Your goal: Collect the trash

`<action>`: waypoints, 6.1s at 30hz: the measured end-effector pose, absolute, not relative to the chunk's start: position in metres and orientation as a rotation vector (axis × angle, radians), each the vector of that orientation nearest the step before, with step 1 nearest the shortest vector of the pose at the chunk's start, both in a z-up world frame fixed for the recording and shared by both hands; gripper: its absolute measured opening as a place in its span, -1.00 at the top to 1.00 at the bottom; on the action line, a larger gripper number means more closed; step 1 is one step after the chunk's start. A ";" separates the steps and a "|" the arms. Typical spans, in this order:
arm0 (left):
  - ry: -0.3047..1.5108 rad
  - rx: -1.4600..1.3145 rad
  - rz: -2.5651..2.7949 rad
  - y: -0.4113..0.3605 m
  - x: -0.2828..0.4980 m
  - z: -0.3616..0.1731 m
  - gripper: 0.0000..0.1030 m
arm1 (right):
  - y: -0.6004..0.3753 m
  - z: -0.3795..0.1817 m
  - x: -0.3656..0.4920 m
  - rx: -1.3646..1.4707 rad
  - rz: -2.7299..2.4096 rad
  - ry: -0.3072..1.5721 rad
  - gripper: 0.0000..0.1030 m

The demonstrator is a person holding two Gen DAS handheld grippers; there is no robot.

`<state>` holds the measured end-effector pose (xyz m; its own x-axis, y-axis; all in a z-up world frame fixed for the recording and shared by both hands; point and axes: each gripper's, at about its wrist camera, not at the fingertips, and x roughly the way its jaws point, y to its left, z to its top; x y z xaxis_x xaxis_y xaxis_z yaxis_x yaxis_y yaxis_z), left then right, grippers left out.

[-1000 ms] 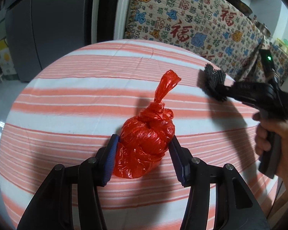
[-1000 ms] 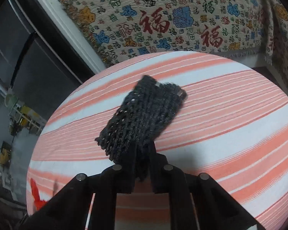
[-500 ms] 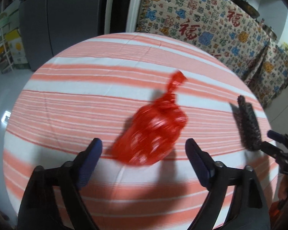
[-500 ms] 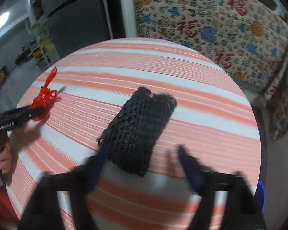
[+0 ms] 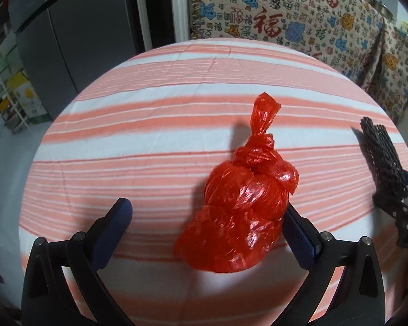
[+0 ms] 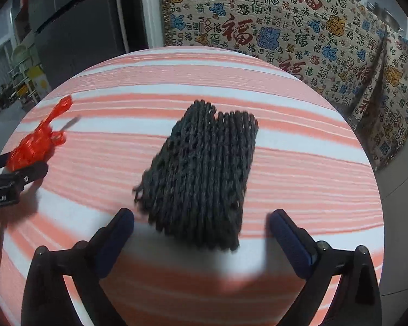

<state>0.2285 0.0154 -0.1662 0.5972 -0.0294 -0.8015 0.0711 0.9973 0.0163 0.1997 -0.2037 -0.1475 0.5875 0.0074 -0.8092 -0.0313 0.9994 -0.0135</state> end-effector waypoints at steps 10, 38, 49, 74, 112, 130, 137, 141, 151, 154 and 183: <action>0.908 0.086 -0.112 0.013 0.226 -0.160 -0.65 | -0.200 -0.138 0.203 0.009 0.020 0.907 -0.57; 0.775 0.019 -0.524 -0.147 0.164 -0.065 0.25 | -0.295 -0.049 0.090 -0.003 -0.030 0.775 0.73; 0.780 0.063 -0.682 -0.265 0.143 -0.054 0.26 | -0.386 -0.043 0.050 0.054 -0.143 0.748 0.73; 0.910 0.090 -0.892 -0.467 0.127 -0.127 0.24 | -0.598 -0.129 0.011 0.283 -0.254 0.936 0.72; 0.977 0.144 -0.789 -0.531 0.147 -0.160 -0.99 | -0.696 -0.238 0.043 0.526 -0.250 1.024 -0.49; 0.810 0.352 -0.660 -0.459 0.043 -0.061 -0.99 | -0.582 -0.067 -0.111 0.347 -0.510 0.834 -1.00; 0.808 0.336 -0.728 -0.452 0.028 -0.046 -0.99 | -0.557 -0.051 -0.134 0.343 -0.536 0.811 -1.00; 0.802 0.323 -0.744 -0.449 0.024 -0.041 -0.99 | -0.553 -0.042 -0.141 0.337 -0.542 0.799 -1.00; 0.790 0.329 -0.739 -0.448 0.019 -0.036 -0.99 | -0.541 -0.035 -0.140 0.312 -0.536 0.797 -1.00; 0.795 0.328 -0.737 -0.447 0.019 -0.037 -0.99 | -0.540 -0.035 -0.139 0.303 -0.536 0.800 -1.00; 0.822 0.338 -0.729 -0.448 0.025 -0.043 -0.99 | -0.538 -0.038 -0.133 0.290 -0.526 0.818 -1.00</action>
